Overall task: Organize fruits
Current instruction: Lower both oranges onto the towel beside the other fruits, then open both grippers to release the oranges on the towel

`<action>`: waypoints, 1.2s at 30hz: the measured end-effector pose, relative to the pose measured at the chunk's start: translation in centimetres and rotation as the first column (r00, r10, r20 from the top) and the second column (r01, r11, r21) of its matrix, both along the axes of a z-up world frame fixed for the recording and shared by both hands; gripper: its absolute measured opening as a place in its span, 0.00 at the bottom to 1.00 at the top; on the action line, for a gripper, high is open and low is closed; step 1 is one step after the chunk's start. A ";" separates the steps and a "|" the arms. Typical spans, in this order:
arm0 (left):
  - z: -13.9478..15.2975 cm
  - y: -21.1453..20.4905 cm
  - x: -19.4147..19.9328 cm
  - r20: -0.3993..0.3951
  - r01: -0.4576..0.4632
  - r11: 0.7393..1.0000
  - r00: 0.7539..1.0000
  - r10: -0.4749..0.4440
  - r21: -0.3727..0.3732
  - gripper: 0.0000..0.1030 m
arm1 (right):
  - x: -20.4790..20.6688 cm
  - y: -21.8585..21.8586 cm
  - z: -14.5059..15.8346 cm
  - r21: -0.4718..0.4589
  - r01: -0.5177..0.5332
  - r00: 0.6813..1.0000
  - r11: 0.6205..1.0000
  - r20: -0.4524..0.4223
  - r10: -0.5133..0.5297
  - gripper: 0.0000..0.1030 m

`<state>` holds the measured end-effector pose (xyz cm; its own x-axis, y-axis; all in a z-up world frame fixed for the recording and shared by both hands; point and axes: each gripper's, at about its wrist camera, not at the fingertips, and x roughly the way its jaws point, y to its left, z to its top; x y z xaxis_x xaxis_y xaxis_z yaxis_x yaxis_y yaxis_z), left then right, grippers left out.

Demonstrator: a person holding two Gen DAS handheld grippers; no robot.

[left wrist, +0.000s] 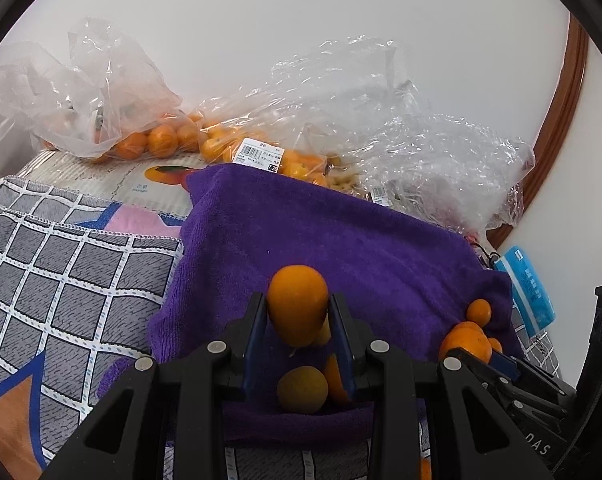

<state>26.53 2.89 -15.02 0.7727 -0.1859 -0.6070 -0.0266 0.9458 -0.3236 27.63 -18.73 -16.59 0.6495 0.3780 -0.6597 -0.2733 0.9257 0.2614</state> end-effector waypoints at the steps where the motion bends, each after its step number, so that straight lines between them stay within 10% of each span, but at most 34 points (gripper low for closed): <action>1: 0.0 0.0 0.0 0.001 0.000 1.000 1.000 0.000 0.000 0.29 | 0.0 -0.2 0.0 0.007 0.002 1.000 1.000 0.001 -0.002 0.42; 36: 0.7 0.4 -1.0 0.035 -0.029 1.000 0.999 0.029 -0.011 0.44 | -2.6 -0.7 2.9 -0.038 0.126 0.966 0.991 0.230 -0.114 0.50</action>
